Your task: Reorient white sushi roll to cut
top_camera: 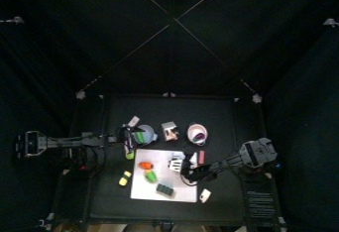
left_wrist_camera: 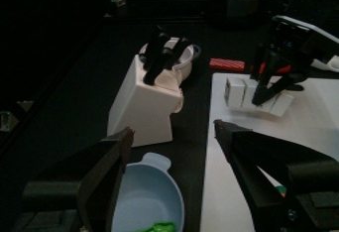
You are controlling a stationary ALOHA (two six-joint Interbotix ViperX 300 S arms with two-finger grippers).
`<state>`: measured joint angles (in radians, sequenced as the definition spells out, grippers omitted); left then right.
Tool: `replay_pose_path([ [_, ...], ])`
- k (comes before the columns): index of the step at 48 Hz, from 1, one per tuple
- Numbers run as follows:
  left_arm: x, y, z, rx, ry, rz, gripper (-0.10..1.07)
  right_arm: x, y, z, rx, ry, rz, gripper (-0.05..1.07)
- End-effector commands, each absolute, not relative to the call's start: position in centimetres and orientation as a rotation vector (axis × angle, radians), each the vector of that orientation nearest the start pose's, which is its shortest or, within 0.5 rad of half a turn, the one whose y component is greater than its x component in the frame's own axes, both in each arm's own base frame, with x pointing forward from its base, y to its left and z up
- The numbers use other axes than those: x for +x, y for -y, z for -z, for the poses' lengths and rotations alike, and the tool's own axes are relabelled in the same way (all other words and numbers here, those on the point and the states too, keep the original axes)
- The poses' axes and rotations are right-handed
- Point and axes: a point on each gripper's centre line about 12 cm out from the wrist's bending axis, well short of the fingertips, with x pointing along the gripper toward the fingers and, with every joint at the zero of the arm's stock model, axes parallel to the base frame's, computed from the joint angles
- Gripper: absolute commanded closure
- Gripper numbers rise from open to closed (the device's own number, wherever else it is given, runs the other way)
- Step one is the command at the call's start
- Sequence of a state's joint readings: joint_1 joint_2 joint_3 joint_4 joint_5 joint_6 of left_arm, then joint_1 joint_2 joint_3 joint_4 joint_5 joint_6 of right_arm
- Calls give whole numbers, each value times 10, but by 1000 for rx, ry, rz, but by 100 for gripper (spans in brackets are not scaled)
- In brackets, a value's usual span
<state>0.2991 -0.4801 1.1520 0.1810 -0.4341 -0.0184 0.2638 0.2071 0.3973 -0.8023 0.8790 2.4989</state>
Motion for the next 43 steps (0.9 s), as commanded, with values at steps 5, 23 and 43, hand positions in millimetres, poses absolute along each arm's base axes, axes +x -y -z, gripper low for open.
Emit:
replay_pose_path([
  [5, 257, -69, -211, 100, -237, -205, -2, 401, -46, -154, 1169, -434, 1212, 30],
  [23, 257, -69, -211, 103, -238, -204, -2, 406, -52, -138, 1234, -494, 1271, 30],
  [43, 257, -69, -211, 104, -238, -203, -2, 413, -57, -129, 1215, -545, 1191, 25],
])
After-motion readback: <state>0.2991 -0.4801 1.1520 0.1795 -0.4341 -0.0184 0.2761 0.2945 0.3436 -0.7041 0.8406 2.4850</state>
